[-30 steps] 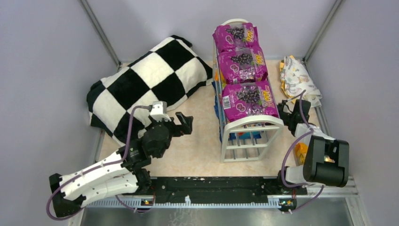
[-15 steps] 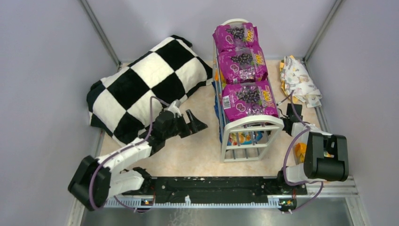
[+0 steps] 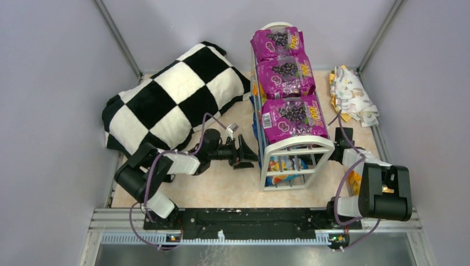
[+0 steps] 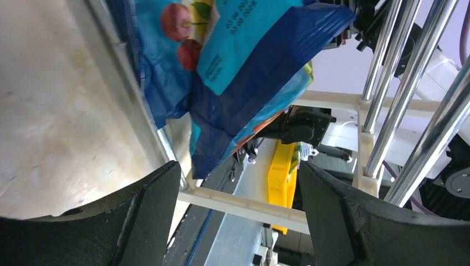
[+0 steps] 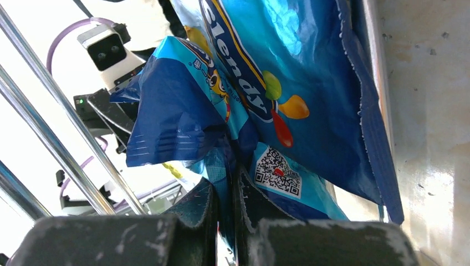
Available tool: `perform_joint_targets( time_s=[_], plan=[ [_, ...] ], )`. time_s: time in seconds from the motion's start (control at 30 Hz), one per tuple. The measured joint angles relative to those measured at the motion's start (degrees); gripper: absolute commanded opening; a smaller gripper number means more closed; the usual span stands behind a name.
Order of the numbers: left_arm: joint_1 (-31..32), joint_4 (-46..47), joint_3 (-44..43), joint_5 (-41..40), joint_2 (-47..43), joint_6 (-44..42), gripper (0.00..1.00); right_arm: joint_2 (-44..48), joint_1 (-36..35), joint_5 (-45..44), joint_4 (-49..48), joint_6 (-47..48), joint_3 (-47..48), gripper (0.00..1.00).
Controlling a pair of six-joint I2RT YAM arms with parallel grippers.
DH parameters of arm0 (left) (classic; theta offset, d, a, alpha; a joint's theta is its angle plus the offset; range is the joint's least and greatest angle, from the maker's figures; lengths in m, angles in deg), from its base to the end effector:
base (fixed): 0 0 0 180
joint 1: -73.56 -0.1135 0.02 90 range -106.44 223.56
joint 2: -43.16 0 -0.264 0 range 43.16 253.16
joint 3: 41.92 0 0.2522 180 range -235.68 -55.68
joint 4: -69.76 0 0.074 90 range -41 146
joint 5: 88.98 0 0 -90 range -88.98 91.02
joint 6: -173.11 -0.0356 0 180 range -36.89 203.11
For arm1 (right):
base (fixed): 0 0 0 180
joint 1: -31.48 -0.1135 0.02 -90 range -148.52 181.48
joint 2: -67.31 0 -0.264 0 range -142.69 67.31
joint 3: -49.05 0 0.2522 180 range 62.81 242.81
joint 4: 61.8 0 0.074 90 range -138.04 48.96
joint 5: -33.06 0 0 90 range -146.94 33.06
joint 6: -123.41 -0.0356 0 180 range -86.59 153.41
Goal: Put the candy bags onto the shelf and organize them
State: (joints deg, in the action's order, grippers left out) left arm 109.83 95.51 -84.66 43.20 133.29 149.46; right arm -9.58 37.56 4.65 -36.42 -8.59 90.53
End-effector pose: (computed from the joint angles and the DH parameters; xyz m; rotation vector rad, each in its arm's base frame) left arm 0.2154 -0.1877 0.1549 -0.0150 2.3651 -1.7643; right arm 0.2122 0.0089 0.1451 0.6709 2.4671 1.6354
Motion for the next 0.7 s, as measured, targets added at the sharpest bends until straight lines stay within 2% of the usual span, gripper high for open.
perform_joint_targets(
  time_s=[0.3,0.37,0.5,0.57,0.7],
  plan=[
    [3.76,2.75,-5.79,0.94,6.69,0.52,0.7,2.8,-0.11,-1.07,0.63,0.5,-1.49,0.22],
    [4.04,2.91,-6.64,0.92,8.07,0.63,0.64,2.86,-0.11,-1.2,0.76,0.52,-1.49,0.24],
    [4.59,2.8,-8.02,0.92,10.08,1.01,0.43,2.89,-0.11,-1.6,0.85,0.7,-1.51,0.31],
    [4.96,2.56,-8.92,0.87,11.17,1.05,0.3,2.91,-0.11,-1.81,0.85,0.92,-1.51,0.31],
    [5.16,2.47,-9.73,1.33,11.65,1.16,0.12,3.1,-0.11,-2.1,1.09,1.07,-1.49,0.29]
  ],
)
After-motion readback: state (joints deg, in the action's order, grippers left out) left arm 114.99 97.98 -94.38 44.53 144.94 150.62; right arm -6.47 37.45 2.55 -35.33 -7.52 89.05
